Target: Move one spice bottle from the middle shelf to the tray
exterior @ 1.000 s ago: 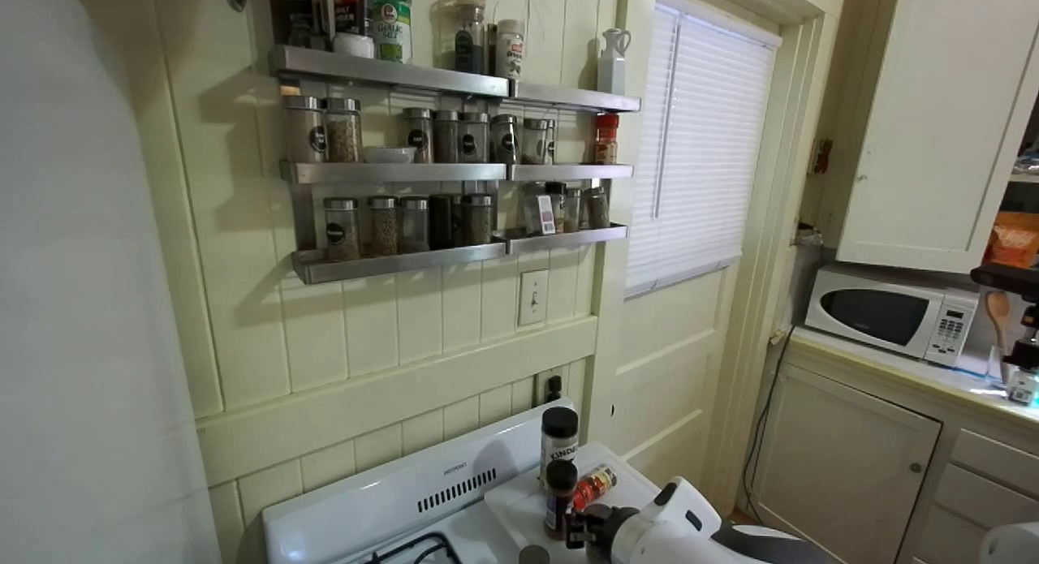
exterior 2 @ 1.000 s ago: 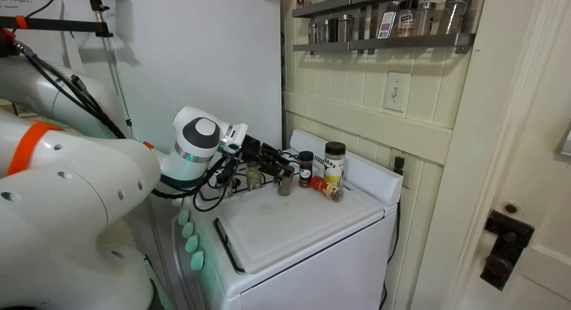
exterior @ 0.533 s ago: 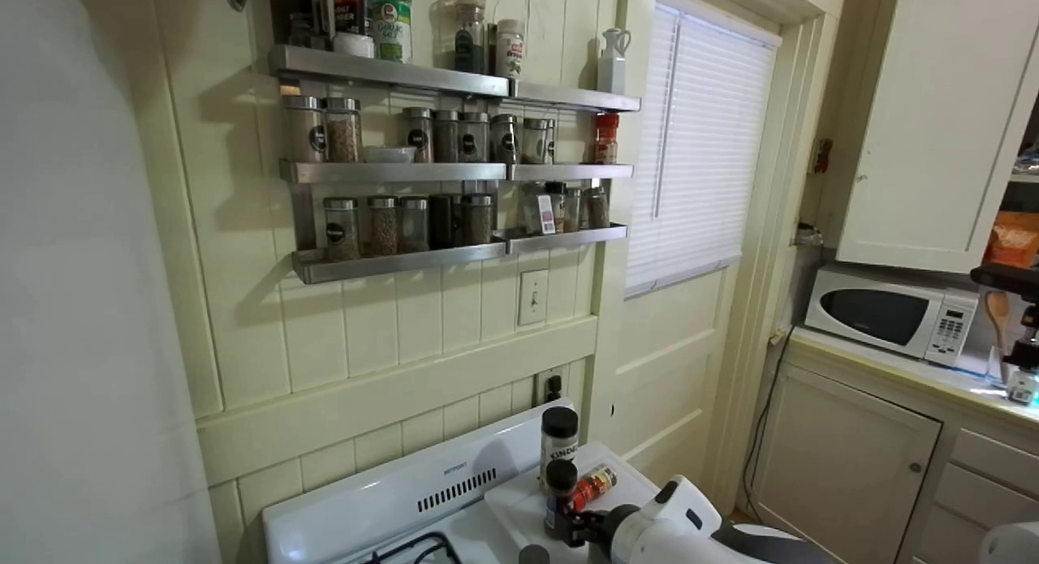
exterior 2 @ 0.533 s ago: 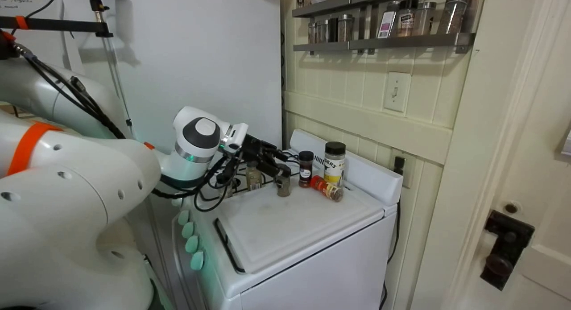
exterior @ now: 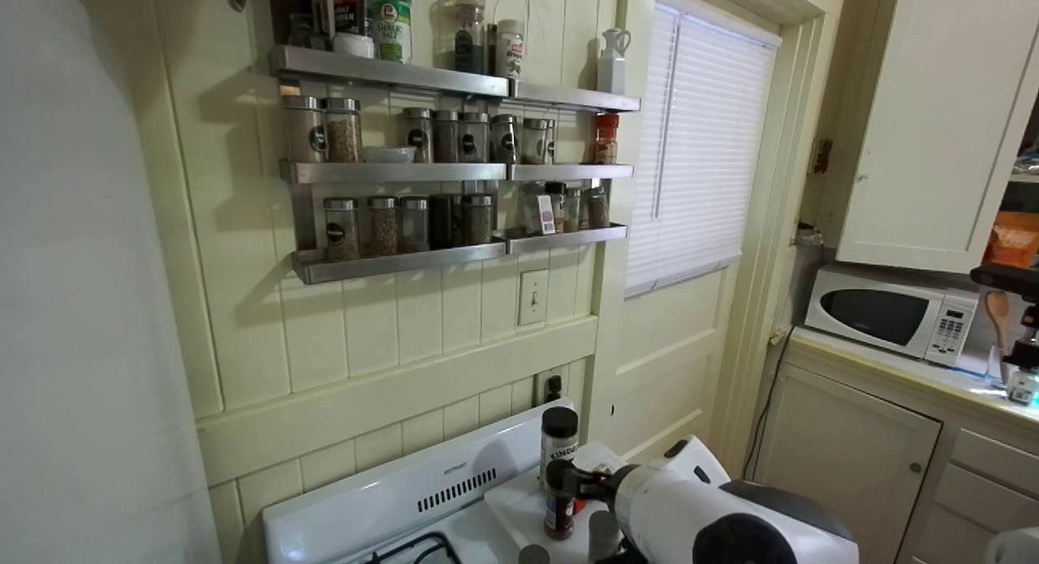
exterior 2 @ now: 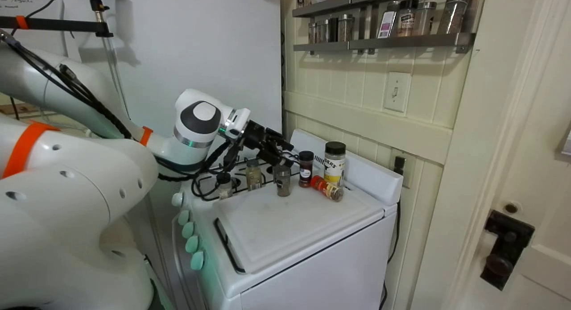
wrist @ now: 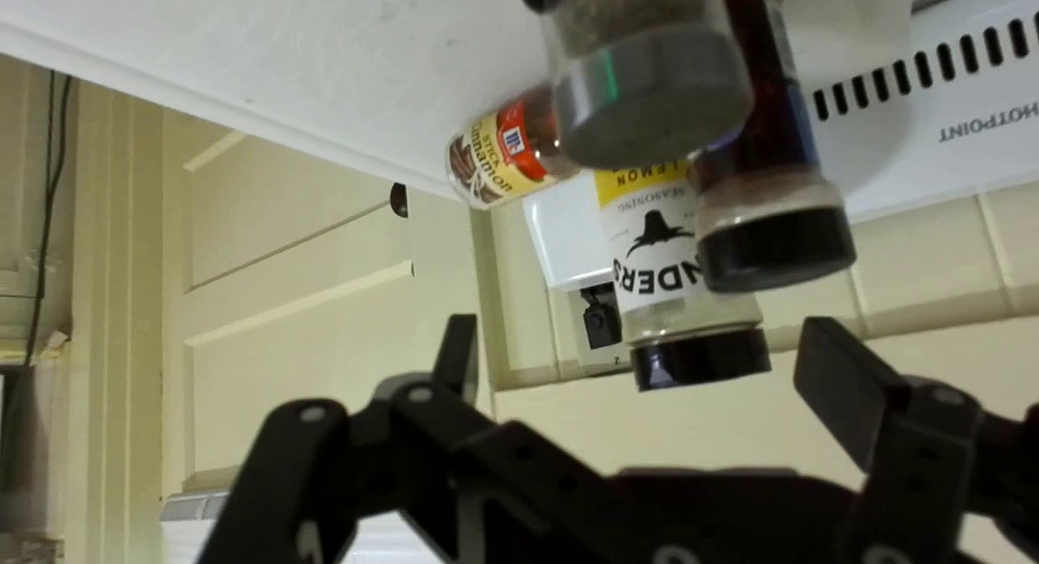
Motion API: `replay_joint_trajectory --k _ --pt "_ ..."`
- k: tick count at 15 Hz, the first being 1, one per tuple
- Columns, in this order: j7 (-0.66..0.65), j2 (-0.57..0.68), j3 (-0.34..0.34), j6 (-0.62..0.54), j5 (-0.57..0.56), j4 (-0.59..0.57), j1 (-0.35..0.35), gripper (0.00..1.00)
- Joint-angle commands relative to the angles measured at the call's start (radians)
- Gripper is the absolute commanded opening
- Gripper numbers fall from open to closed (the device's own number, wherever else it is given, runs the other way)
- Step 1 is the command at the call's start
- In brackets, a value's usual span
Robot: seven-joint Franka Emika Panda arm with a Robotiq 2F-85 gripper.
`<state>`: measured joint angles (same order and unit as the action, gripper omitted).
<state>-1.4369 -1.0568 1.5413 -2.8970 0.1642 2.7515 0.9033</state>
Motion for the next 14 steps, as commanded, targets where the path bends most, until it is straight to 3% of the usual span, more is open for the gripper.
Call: replay_joint_trajectory --k 1,5,9,14 --pt "0.061 0.077 -0.178 0.119 0.0 -0.001 -0.094 1.0" --pt "0.163 0.17 -0.443 0.188 -0.016 -0.002 -0.202 1.0" --pt "0.486 0.216 -0.756 0.261 0.025 -0.002 -0.345 1.0" --pt "0.811 0.246 -1.165 0.369 -0.028 -0.015 -0.559 1.0"
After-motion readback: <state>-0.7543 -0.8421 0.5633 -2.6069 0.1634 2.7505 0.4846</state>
